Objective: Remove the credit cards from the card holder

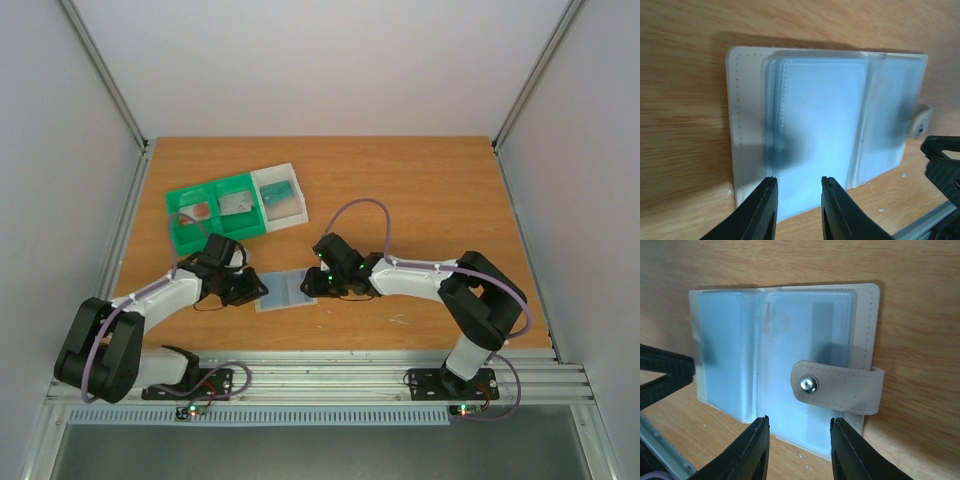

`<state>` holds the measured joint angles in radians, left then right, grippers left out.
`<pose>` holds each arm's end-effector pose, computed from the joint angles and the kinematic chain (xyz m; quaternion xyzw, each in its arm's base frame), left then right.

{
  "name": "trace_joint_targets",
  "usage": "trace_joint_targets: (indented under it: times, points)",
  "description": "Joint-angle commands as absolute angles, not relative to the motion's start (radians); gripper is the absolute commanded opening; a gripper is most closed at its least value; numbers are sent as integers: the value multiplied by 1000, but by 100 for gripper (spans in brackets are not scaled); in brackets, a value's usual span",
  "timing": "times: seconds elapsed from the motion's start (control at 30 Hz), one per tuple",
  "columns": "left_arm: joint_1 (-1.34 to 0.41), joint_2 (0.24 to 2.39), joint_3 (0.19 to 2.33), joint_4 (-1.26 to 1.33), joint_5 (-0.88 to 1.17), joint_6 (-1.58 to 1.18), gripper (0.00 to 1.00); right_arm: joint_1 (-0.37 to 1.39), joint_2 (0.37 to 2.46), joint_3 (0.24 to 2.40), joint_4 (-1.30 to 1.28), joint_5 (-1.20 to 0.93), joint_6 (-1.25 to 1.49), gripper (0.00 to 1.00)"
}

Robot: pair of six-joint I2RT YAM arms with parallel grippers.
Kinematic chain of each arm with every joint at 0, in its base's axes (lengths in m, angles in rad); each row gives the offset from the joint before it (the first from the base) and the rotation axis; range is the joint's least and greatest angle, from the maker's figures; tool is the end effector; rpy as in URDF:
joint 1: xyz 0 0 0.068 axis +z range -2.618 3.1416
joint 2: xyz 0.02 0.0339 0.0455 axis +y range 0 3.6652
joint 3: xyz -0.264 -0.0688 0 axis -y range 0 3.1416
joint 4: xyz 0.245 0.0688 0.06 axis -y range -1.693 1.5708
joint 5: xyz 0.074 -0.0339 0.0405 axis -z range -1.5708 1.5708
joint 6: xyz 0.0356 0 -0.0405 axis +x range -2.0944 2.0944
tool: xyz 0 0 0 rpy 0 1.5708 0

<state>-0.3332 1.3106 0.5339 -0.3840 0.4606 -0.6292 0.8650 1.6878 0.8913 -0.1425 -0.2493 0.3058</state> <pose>0.1943 -0.0840 0.1426 -0.0946 0.9496 -0.2899 0.0723 0.2068 0.2562 0.1549 -0.2974 0.8959 0.2688 0.1916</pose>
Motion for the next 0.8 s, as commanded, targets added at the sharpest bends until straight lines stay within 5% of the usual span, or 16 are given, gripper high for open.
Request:
trace_joint_targets:
  times: [0.0,0.33,0.77]
  points:
    - [-334,1264,550,-403,452,-648,28,873,1711,891,-150,-204,295,35]
    - [-336,1288,555,-372,460,-628,30,873,1775,917,-123,-264,289,35]
    - [-335,1352,529,-347,448,-590,18,873,1754,933,-142,-285,282,32]
